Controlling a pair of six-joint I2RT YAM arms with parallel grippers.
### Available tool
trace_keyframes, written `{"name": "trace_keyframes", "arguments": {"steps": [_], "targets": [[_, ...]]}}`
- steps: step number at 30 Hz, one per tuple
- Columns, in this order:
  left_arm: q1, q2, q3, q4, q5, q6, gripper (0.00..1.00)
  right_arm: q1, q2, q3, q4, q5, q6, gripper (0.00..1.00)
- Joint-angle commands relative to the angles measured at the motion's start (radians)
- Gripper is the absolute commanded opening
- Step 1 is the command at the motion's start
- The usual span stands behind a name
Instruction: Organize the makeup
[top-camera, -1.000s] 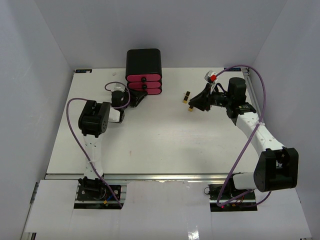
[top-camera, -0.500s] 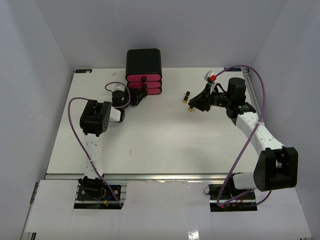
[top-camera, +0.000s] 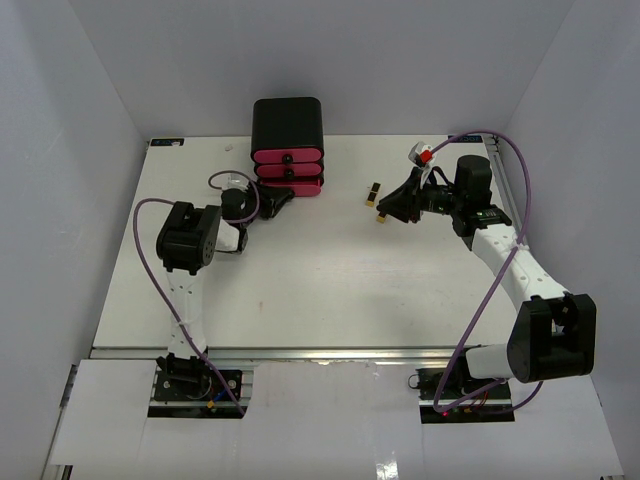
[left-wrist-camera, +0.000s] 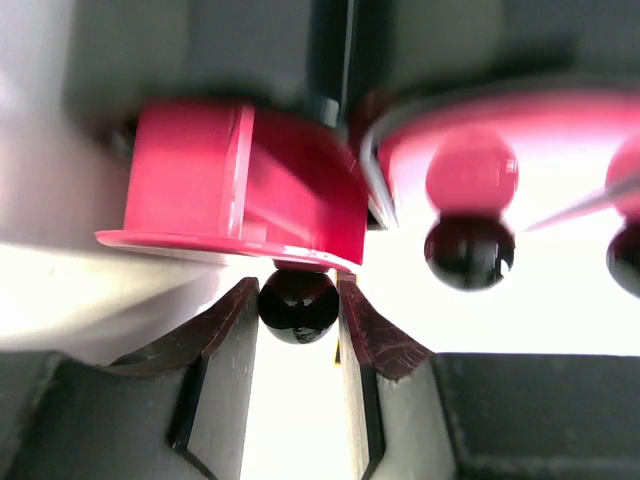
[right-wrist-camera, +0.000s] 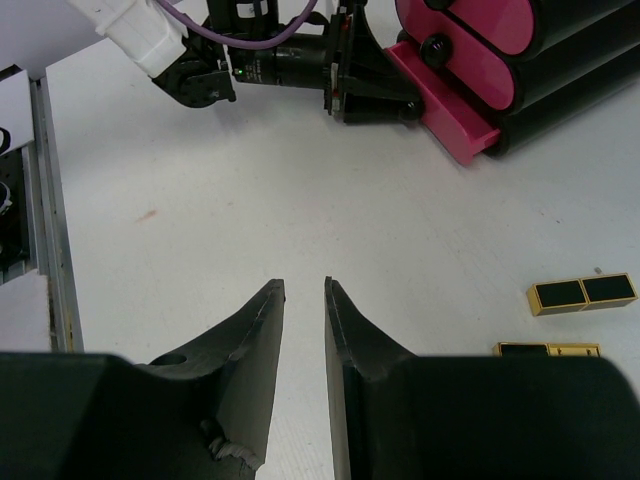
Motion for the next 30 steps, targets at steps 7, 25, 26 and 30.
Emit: {"name": "trace_keyframes", "arguments": {"steps": [7,25,26,30], "targets": [[0.006,-0.156,-0.292,0.134,0.085,0.015,0.33,-0.007,0.016,-0.012,0.050,-0.010,0.001,0.29],[0.023,-0.289,-0.404,0.133,0.077,0.129,0.74,-0.007,0.050,0.004,0.012,0.108,-0.004,0.47],[0.024,-0.301,-0.424,0.140,0.071,0.135,0.75,-0.007,0.055,0.007,0.006,0.128,0.000,0.47],[0.025,-0.397,-0.528,0.170,0.034,0.160,0.75,-0.006,0.098,0.033,-0.034,0.214,0.025,0.47]]}}
